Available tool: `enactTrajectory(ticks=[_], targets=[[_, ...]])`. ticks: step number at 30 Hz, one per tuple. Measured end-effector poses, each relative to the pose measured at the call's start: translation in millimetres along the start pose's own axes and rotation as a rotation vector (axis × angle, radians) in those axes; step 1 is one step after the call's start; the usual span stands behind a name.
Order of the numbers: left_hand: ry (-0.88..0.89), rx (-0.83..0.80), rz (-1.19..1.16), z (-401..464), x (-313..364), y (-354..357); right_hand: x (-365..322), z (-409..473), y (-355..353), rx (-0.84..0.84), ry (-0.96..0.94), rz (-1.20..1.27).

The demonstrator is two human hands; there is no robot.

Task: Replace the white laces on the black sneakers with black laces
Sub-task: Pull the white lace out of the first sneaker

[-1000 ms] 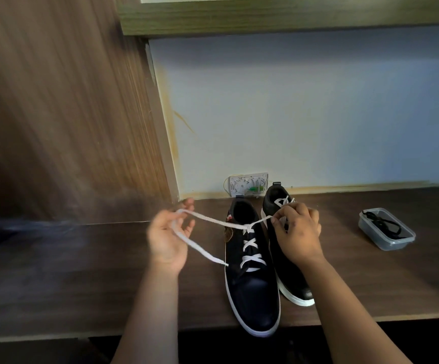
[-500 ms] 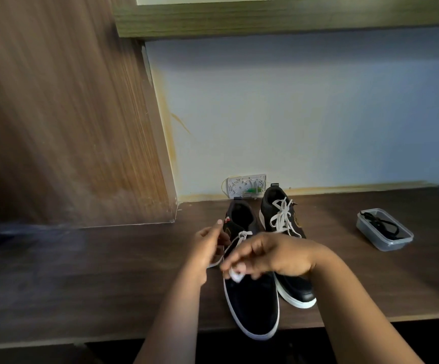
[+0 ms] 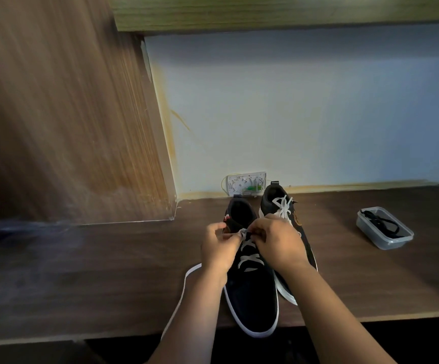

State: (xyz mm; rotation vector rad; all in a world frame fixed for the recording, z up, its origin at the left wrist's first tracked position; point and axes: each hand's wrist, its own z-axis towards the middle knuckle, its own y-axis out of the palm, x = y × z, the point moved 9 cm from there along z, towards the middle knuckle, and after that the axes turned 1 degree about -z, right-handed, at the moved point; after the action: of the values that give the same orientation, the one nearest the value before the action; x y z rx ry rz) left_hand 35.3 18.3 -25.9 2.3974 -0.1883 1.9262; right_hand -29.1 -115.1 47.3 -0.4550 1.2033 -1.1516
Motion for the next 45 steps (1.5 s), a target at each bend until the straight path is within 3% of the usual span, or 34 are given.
enactTrajectory(ticks=[5, 8, 11, 13, 17, 19, 21, 24, 26, 27, 29, 31, 34, 36, 37, 39, 45], targets=[[-0.241, -0.259, -0.484, -10, -7, 25, -4, -1, 5, 0.018, -0.078, 0.093], [-0.240, -0.375, -0.565, -20, 13, 24, -2, -4, 8, 0.064, -0.081, 0.077], [-0.157, -0.309, -0.616, -17, 39, -5, 4, -4, 7, 0.093, -0.018, 0.147], [-0.138, -0.235, -0.779, -7, 46, -31, 15, -2, 8, 0.049, 0.090, 0.288], [-0.135, -0.024, -0.983, 15, 31, -89, 36, -6, 24, -0.152, 0.489, 0.911], [-0.124, 0.066, -1.003, 22, 22, -114, 45, -10, 15, -0.174, 0.601, 1.096], [-0.096, 0.144, -1.008, 26, 18, -135, 51, -8, -13, -0.056, 0.570, 1.317], [-0.050, 0.282, -0.952, 23, 15, -160, 90, -16, -61, 0.335, 0.593, 1.722], [-0.054, 0.446, -0.653, 17, 15, -178, 123, -27, -79, 0.542, 0.665, 1.780], [-0.061, 0.514, -0.306, 14, 19, -186, 136, -32, -84, 0.574, 0.706, 1.700], [-0.086, 0.531, 0.565, 11, 31, -185, 145, -38, -92, 0.454, 0.736, 1.263], [-0.103, 0.413, 0.982, 9, 35, -159, 124, -31, -86, 0.187, 0.615, 0.833], [0.087, 0.315, 1.050, 0, 50, -102, 78, -14, -59, -0.062, 0.312, 0.376], [0.414, 0.253, 1.006, -7, 63, -57, 55, -2, -48, 0.042, 0.120, 0.110], [0.604, 0.223, 0.997, -16, 68, -35, 44, 1, -40, 0.084, 0.045, 0.069], [0.822, 0.197, 1.001, -28, 68, -6, 25, 2, -25, 0.122, -0.056, 0.049], [0.897, 0.273, 0.863, -29, 64, 10, 6, -2, 1, 0.181, -0.126, -0.148]])
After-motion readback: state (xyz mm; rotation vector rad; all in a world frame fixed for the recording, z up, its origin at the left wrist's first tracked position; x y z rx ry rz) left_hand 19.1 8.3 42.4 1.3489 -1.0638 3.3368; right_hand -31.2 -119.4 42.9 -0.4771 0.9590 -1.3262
